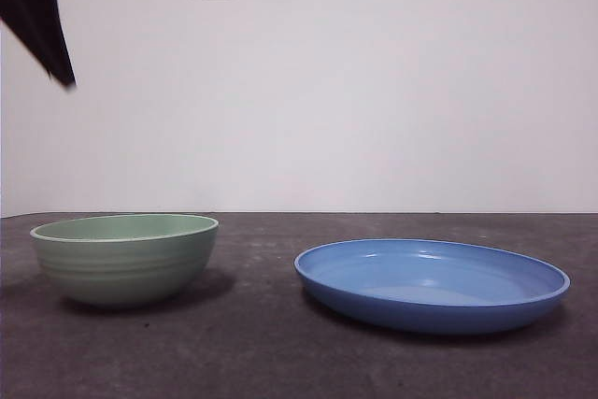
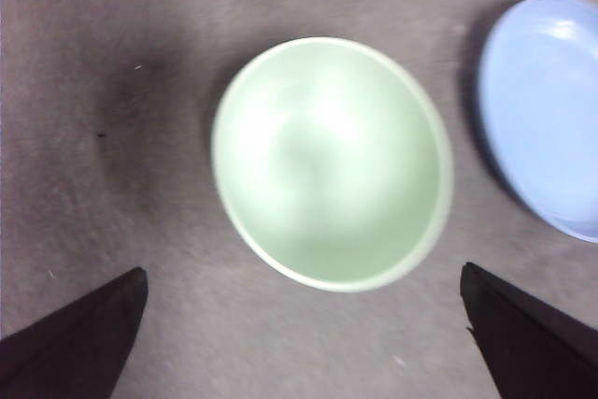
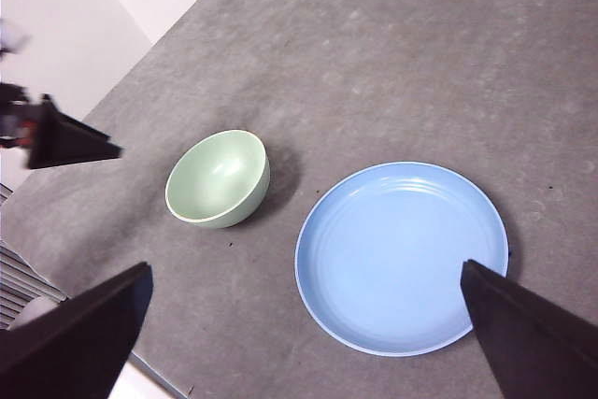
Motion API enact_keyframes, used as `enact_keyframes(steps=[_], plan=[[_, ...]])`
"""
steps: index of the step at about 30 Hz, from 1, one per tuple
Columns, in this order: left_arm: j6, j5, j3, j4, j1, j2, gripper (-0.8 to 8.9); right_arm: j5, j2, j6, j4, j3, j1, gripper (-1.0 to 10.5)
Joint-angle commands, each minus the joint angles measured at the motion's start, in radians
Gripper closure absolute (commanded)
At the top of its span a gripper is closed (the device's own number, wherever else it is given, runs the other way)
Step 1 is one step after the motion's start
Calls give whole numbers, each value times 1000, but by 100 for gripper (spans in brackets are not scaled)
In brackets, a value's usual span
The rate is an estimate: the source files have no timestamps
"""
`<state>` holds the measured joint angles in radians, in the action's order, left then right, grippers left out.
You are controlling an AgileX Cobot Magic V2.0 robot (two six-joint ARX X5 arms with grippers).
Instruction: Place the green bowl on the blue plate
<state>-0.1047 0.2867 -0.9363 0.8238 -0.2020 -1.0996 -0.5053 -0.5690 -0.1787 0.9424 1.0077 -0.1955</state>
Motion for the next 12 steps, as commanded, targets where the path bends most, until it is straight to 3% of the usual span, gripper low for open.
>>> enact_keyframes(steps=[1, 12], plan=[[23, -3, -18, -44, 11, -106, 135, -3, -4, 7, -6, 17, -3, 350], [18, -2, -18, -169, 10, -388, 165, -2, -4, 8, -6, 17, -3, 349]])
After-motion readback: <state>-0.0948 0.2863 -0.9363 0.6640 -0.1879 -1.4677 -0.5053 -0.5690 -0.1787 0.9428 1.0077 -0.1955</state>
